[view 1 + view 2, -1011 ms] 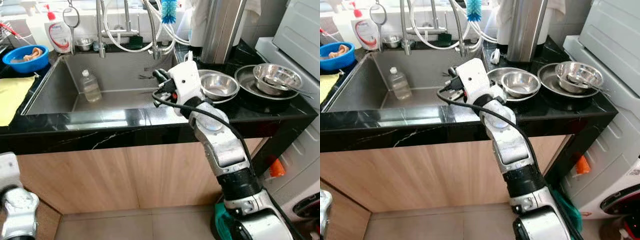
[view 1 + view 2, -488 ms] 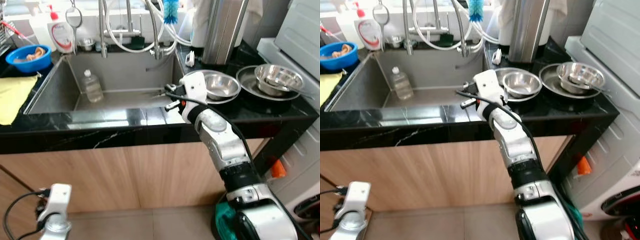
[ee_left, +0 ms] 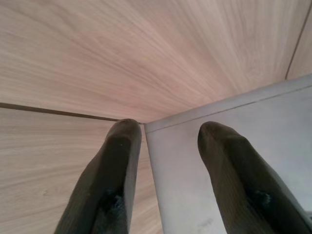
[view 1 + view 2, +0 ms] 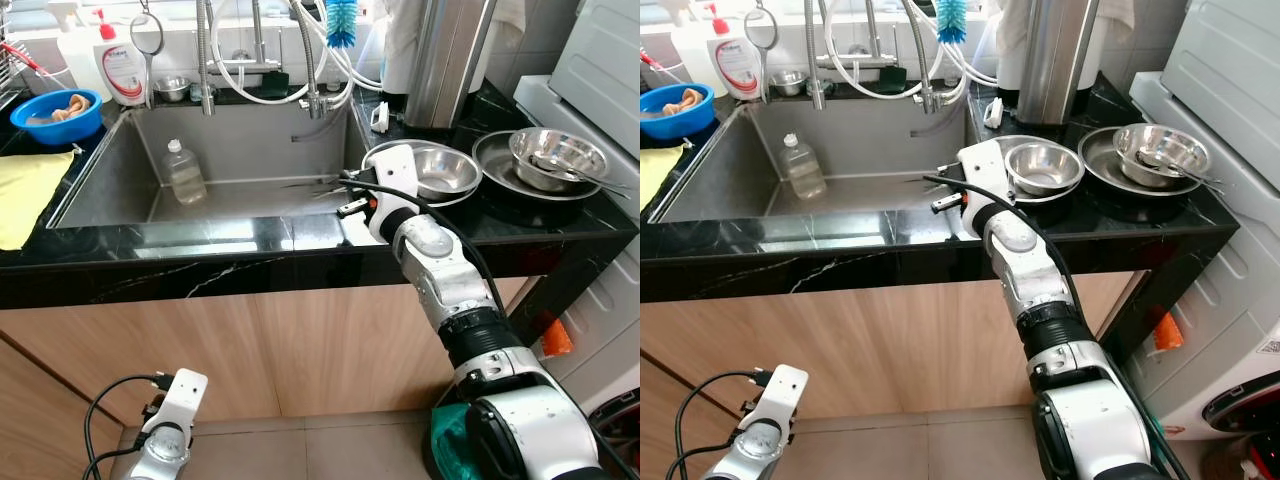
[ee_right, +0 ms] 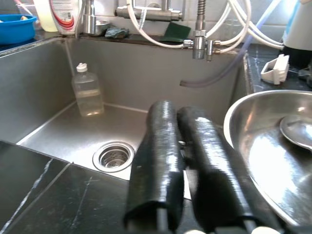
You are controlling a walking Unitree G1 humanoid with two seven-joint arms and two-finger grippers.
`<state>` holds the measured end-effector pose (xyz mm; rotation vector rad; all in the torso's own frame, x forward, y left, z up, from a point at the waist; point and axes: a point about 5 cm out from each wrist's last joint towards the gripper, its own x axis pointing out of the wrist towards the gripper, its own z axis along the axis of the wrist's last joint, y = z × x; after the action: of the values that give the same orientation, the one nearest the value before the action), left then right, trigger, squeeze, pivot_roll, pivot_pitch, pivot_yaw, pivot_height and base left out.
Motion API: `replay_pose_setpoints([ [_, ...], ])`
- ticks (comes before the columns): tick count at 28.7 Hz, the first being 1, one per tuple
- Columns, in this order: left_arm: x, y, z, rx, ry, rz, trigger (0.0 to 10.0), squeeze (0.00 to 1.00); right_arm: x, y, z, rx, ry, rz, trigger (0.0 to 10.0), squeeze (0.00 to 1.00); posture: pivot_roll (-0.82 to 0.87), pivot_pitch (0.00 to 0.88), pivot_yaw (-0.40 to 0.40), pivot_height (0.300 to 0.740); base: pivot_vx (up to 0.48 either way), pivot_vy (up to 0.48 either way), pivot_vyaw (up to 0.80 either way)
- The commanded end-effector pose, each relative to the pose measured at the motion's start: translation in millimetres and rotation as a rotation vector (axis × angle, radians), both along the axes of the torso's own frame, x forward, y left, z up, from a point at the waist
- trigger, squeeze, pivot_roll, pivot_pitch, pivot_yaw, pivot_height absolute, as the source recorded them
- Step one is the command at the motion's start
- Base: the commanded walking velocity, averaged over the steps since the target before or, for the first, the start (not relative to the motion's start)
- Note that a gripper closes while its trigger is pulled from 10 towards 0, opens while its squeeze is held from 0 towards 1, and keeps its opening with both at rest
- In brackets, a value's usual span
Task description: Kitchen organization
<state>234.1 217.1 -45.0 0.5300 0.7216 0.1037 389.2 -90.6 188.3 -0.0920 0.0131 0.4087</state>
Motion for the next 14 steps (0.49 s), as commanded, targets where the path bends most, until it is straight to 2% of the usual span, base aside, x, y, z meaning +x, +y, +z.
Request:
replay_pose_setpoints([
  [1, -1.0, -1.6, -2, -0.014, 0.007, -0.011, 10.0, 0.00, 3.0, 0.2, 7, 0.011, -0.022, -0.013, 10.0, 1.00, -0.14, 0.000, 0.021, 0.740, 0.000, 0.000, 0.00],
  [8, -2.9, -8.0, -5, -0.038, 0.019, -0.028, 10.0, 0.00, 3.0, 1.8, 4, -0.004, -0.039, -0.009, 10.0, 0.98, -0.14, 0.000, 0.025, 0.740, 0.000, 0.000, 0.00],
  [9, -2.9, -8.8, -5, -0.040, 0.018, -0.029, 10.0, 0.00, 2.6, 2.5, 4, -0.015, -0.048, -0.004, 10.0, 0.21, -0.14, 0.000, 0.026, 0.740, 0.000, 0.000, 0.00],
  [10, -2.7, -9.8, -5, -0.044, 0.015, -0.030, 10.0, 0.00, 2.0, 3.3, 5, -0.027, -0.061, 0.002, 10.0, 0.00, -0.14, 0.000, 0.026, 0.740, 0.000, 0.000, 0.00],
  [14, -0.4, -15.2, -3, -0.071, -0.026, -0.047, 10.0, 0.00, -2.1, 5.5, 13, -0.038, -0.139, 0.010, 10.0, 0.00, -0.15, 0.000, 0.025, 0.740, 0.000, 0.000, 0.00],
])
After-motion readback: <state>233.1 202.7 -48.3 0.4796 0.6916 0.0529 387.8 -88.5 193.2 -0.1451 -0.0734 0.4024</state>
